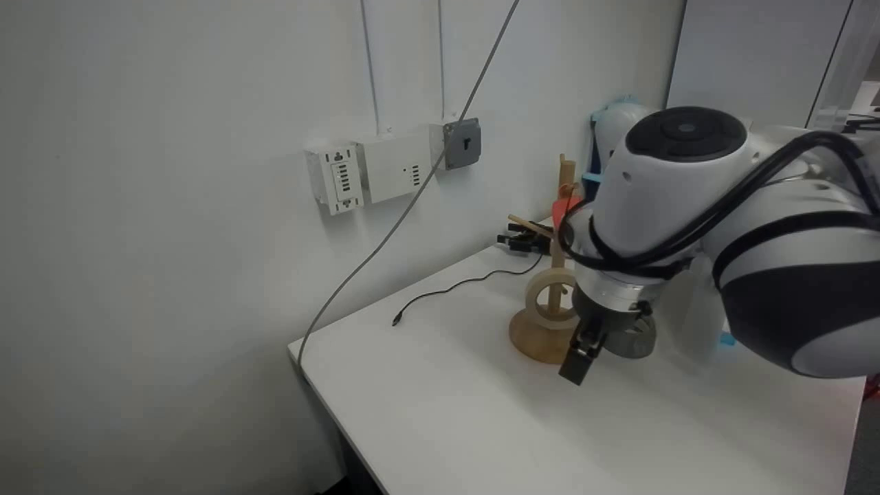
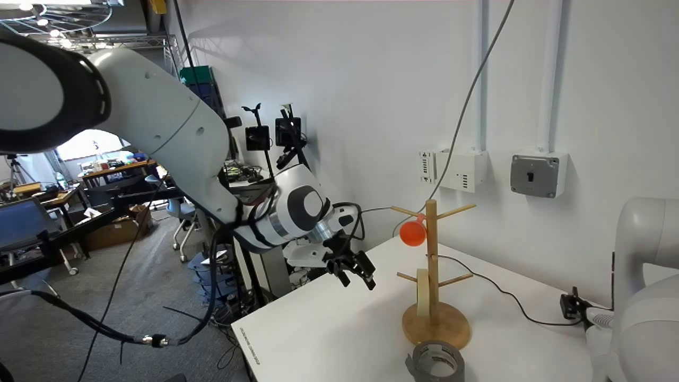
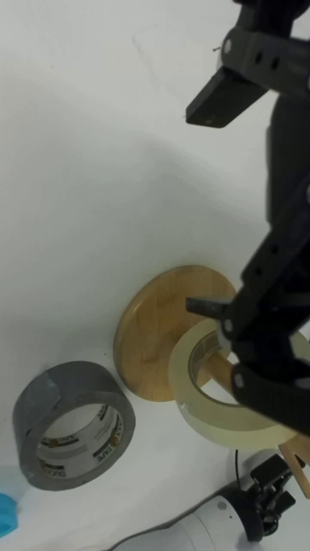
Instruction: Hang the white masking tape on the wooden stand
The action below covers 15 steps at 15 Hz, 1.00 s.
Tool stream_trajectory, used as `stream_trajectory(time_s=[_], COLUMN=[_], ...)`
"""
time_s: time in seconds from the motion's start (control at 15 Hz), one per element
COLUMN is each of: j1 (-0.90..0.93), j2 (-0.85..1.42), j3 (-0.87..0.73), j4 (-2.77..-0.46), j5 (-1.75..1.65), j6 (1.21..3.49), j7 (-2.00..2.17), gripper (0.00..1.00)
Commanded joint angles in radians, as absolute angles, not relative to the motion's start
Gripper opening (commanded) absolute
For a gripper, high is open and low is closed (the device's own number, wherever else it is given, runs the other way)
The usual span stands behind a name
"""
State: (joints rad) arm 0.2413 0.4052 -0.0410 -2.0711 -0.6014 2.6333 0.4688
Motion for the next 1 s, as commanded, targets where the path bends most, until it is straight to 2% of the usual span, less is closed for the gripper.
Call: stream_trajectory(time_s=[0.0,0.93], j1=[0.236,0.129], j2=[0.245,-0.208], j3=[-0.031,0.042], j4=[-2.202,-2.530], j5=[-0.513,-0.401], j6=[2.605,2.765], j7=[0.445,0.413], gripper=[1.00,1.00])
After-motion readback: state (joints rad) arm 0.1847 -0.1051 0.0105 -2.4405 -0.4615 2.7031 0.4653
